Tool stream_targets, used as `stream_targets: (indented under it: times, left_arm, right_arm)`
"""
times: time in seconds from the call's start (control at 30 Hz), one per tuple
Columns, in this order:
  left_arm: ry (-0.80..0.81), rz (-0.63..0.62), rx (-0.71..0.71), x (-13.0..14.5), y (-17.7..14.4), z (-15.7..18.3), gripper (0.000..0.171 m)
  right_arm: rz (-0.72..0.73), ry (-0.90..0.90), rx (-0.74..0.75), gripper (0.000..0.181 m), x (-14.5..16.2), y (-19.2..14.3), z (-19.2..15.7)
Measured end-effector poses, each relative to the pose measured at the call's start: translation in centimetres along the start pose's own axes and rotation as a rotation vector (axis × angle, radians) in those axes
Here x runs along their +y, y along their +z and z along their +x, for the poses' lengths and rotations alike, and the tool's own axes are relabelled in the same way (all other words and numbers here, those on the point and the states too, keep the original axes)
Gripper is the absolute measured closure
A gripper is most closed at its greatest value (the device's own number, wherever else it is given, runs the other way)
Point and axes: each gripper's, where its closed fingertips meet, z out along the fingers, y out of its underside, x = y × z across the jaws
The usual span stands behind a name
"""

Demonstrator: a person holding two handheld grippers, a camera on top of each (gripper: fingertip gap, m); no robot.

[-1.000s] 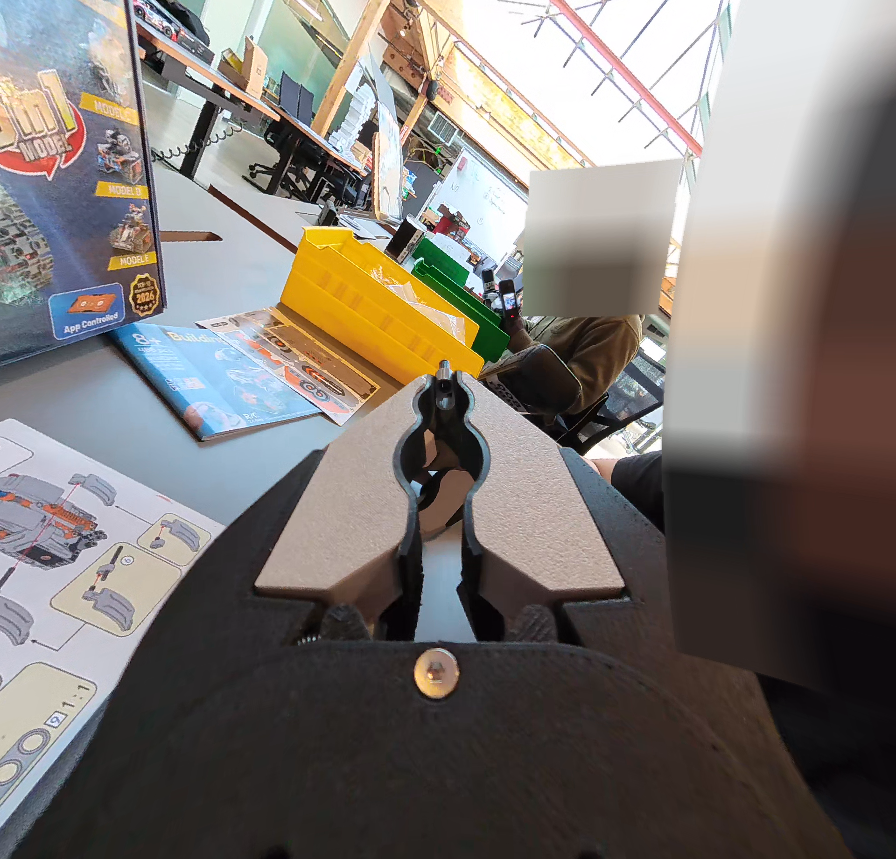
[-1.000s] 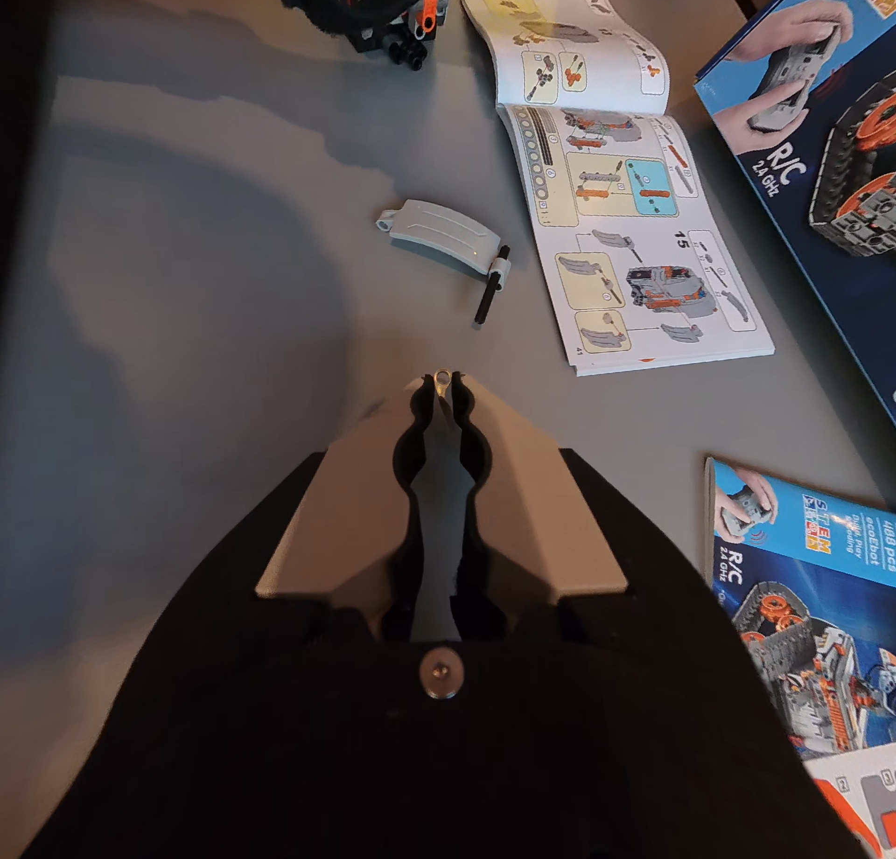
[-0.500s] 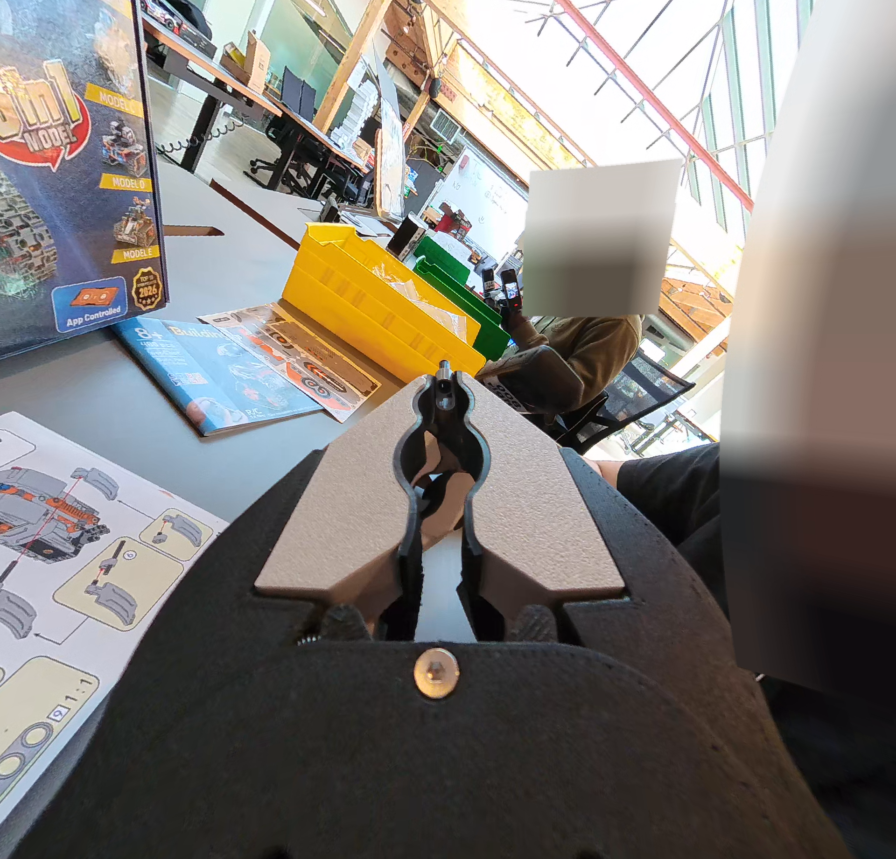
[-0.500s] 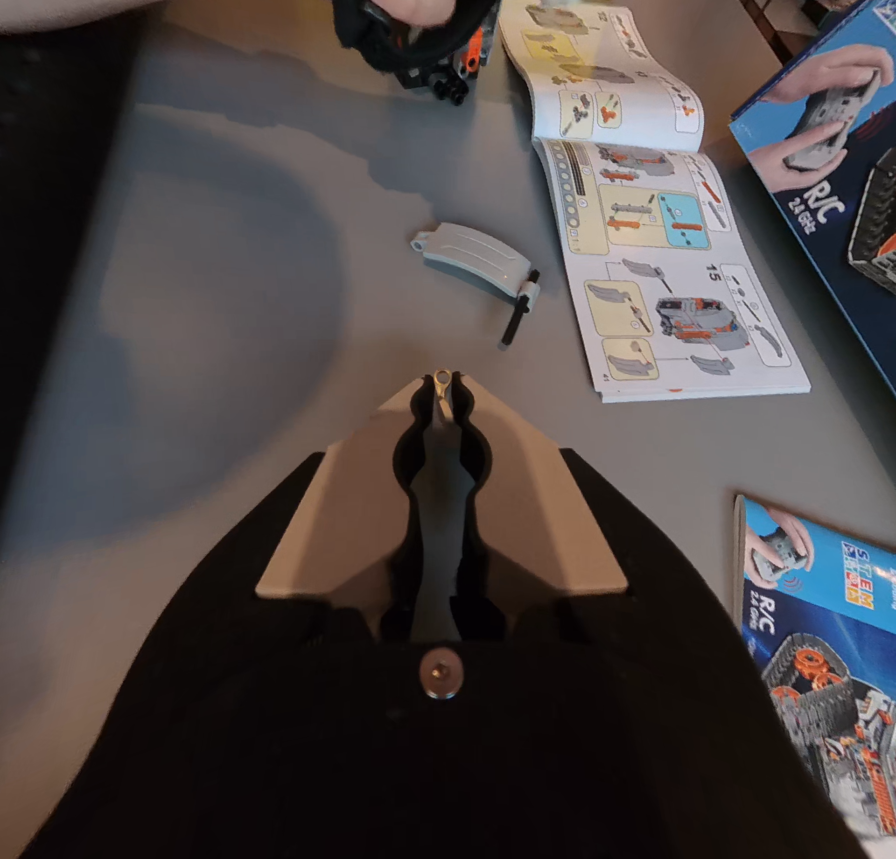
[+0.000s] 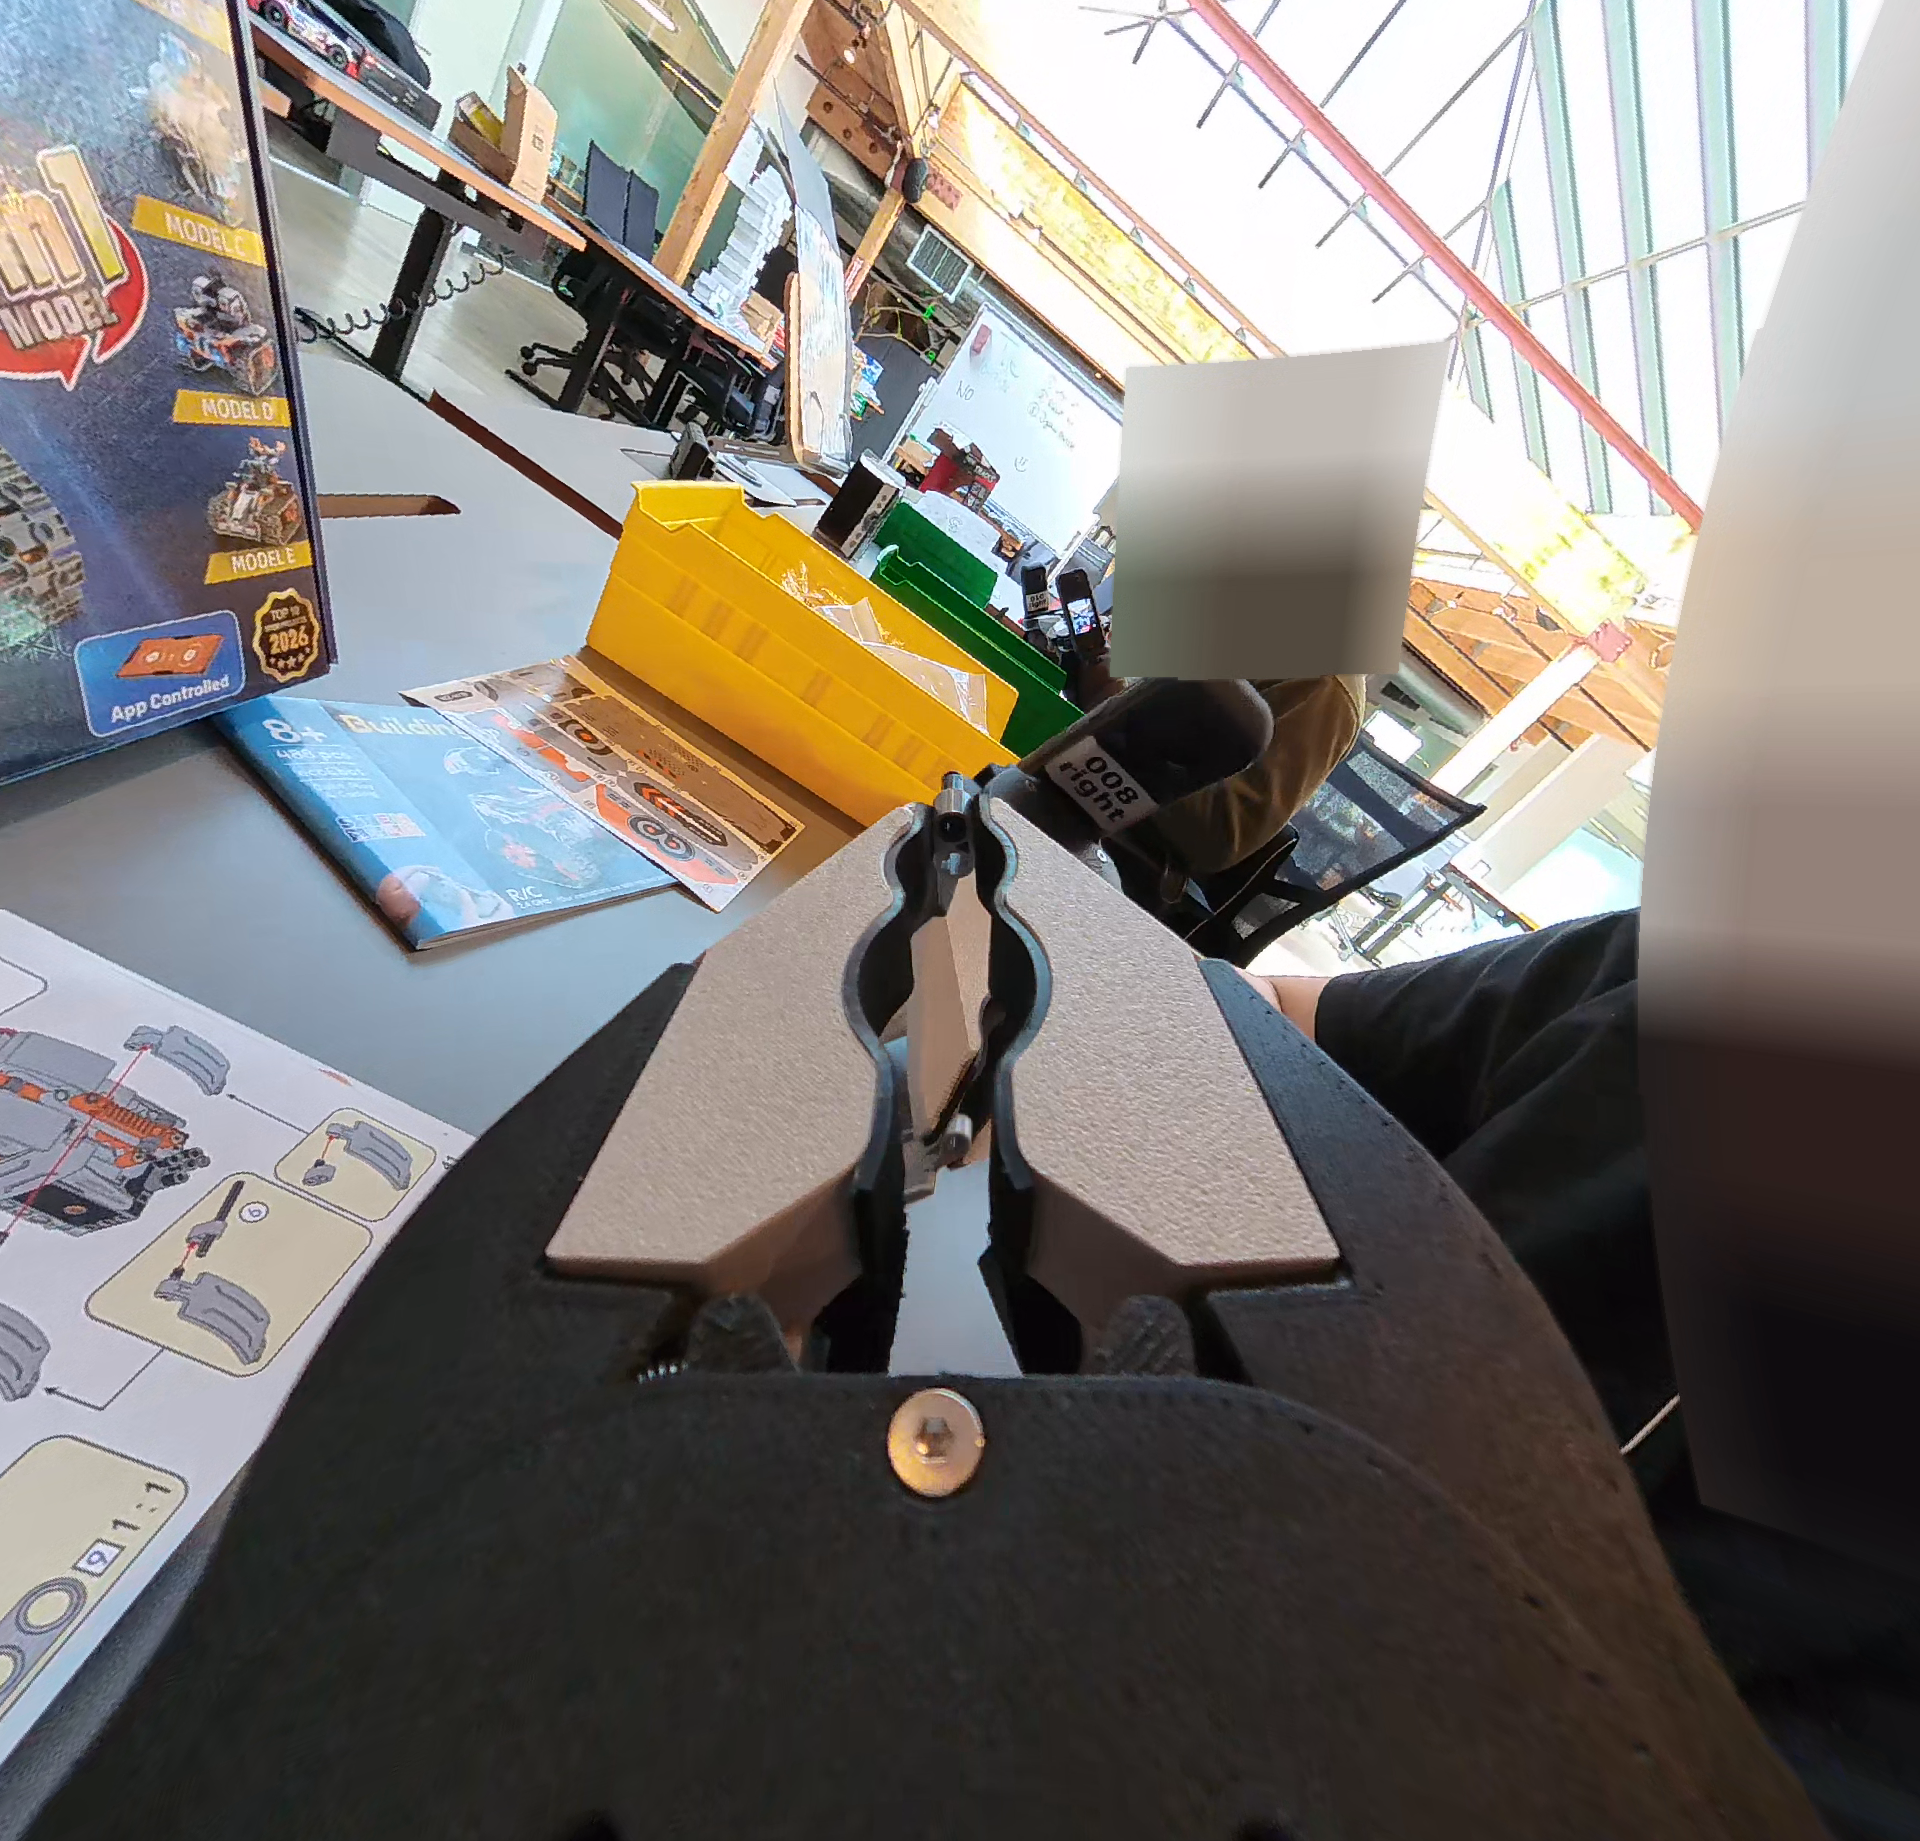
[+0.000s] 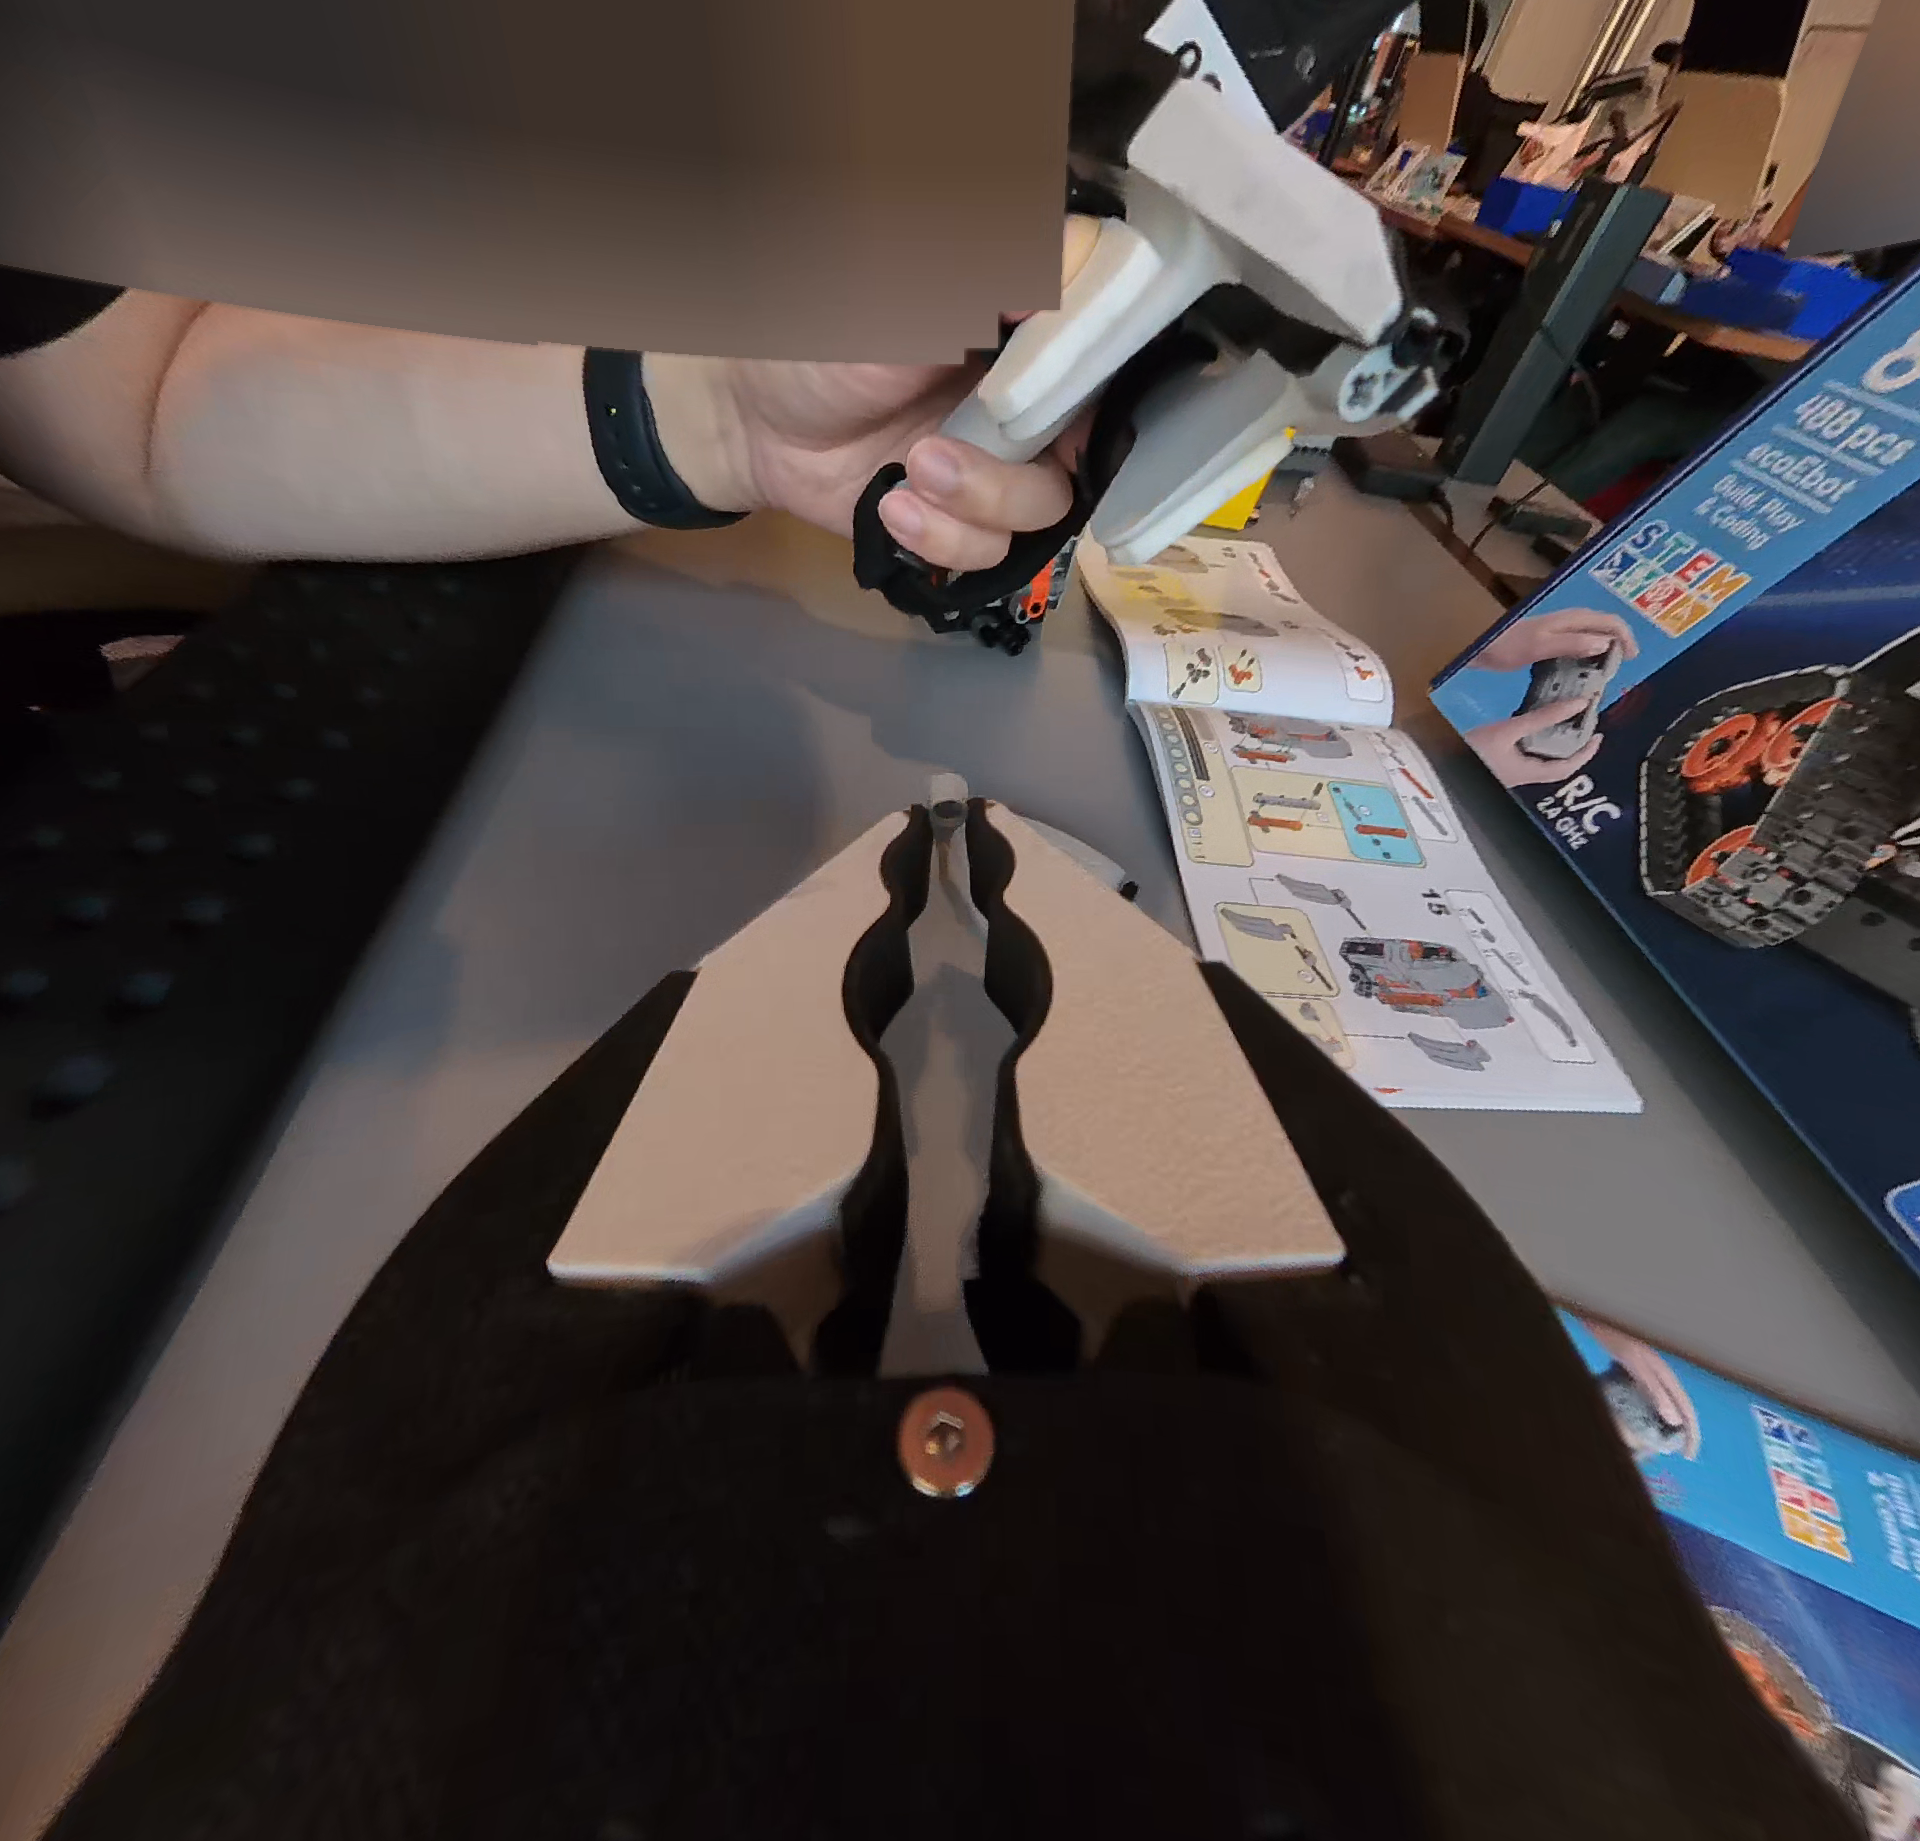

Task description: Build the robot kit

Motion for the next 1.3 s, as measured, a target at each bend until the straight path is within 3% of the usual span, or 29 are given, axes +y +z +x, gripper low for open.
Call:
stream_targets:
  times: [0.17,0.33,0.63,0.8,1.0,1.13,1.23,1.3]
  left_arm:
    - [-0.005,-0.001,0.001,0.0,0.0,-0.1,0.167]
    - [-0.01,-0.01,-0.001,0.3,0.2,-0.3,0.167]
    - [-0.021,-0.012,-0.012,0.5,0.2,-0.8,0.167]
    - [-0.035,-0.005,-0.017,0.3,0.0,-1.0,0.167]
    - [-0.039,-0.002,-0.011,0.2,0.0,-0.8,0.168]
    - [-0.053,0.018,0.0,-0.3,-0.3,-0.6,0.167]
    - [-0.047,0.031,0.004,-0.6,-0.5,-0.3,0.167]
    - [-0.038,0.04,0.003,-0.9,-0.7,-0.2,0.167]
  right_arm:
    - [-0.043,-0.118,0.085,0.177,0.0,0.0,0.4]
    - [-0.194,-0.239,0.199,0.176,1.4,0.1,1.3]
    - [-0.196,-0.197,0.134,0.177,1.9,0.4,0.7]
    - [-0.315,-0.184,0.064,0.177,4.6,0.8,0.0]
    - [-0.391,-0.043,-0.025,0.174,6.9,1.2,-1.0]
    - [-0.26,0.169,-0.109,0.159,4.7,1.2,-1.8]
    - [-0.156,0.383,0.025,0.162,3.5,1.6,1.7]
    - [-0.188,0.489,0.146,0.162,4.6,2.2,3.9]
